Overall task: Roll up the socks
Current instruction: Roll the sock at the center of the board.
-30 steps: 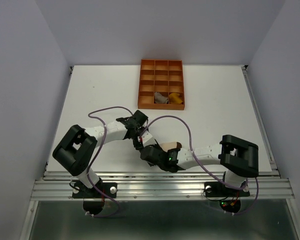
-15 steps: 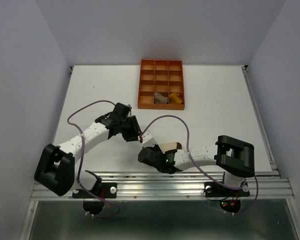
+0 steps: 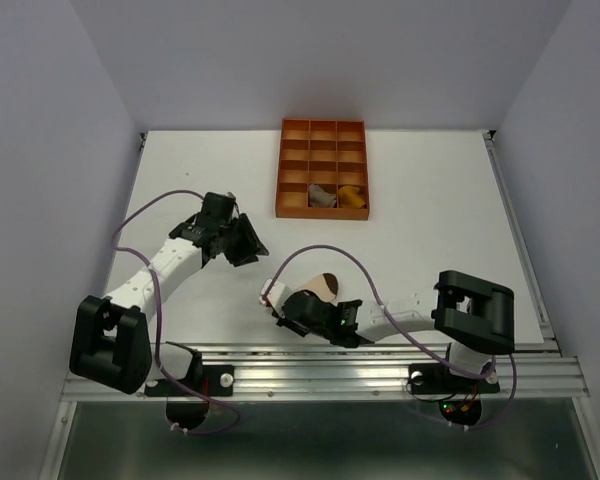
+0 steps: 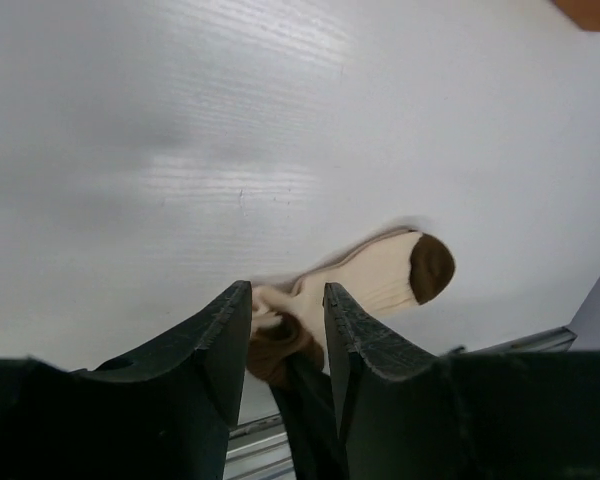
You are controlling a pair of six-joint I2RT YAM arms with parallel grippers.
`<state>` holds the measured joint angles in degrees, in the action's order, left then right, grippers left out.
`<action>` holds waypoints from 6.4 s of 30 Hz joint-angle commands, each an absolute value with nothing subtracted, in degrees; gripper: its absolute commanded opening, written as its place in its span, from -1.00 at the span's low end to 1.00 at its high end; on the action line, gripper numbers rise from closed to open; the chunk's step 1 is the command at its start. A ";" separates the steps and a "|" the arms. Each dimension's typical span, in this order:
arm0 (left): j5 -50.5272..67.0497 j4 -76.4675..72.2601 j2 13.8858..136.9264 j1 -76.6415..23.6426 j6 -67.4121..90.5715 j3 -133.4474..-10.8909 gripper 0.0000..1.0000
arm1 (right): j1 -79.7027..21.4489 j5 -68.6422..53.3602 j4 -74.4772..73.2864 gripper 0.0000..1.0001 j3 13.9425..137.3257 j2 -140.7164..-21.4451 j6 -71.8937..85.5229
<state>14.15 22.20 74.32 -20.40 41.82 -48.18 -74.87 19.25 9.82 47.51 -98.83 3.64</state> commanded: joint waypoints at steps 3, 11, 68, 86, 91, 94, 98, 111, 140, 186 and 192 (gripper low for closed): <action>19.67 14.51 76.98 -19.86 37.63 -53.09 -0.09 | -75.67 -7.11 14.41 -0.99 44.74 -99.57 -13.34; 34.71 6.07 86.56 -23.72 32.71 -53.96 -0.11 | -75.67 -10.11 14.68 -0.99 47.55 -103.62 -17.75; 43.22 -5.71 97.82 -33.31 24.80 -51.07 -0.29 | -60.73 -29.27 19.60 -0.99 39.73 -100.90 10.46; 16.56 11.60 105.64 -38.23 22.94 -57.91 -0.54 | -60.73 -27.51 18.02 -0.99 39.81 -100.72 9.05; 6.51 13.27 102.23 -38.41 25.31 -56.78 -0.87 | -60.73 -25.67 16.96 -0.99 40.08 -99.15 9.40; 8.17 11.43 101.34 -38.41 25.14 -55.99 -1.00 | -60.73 -25.32 17.05 -0.99 40.43 -98.26 11.15; 10.02 10.55 101.60 -38.41 25.22 -55.72 -1.00 | -60.73 -24.61 18.10 -0.99 39.99 -97.39 13.53; 5.10 11.78 94.93 -33.49 37.78 -56.52 -1.00 | -56.43 -21.54 30.23 -0.99 31.65 -94.49 29.96; 23.29 12.40 63.81 -36.74 50.18 -31.91 0.07 | -53.61 -12.22 25.75 -0.99 28.39 -94.05 34.11; 10.99 15.29 76.29 -39.20 53.88 -34.98 -1.00 | -65.92 -0.27 5.11 0.11 41.48 -85.53 27.15; 9.05 15.74 77.78 -39.11 52.83 -36.12 -1.00 | -65.92 8.85 -10.70 0.18 41.66 -75.95 35.84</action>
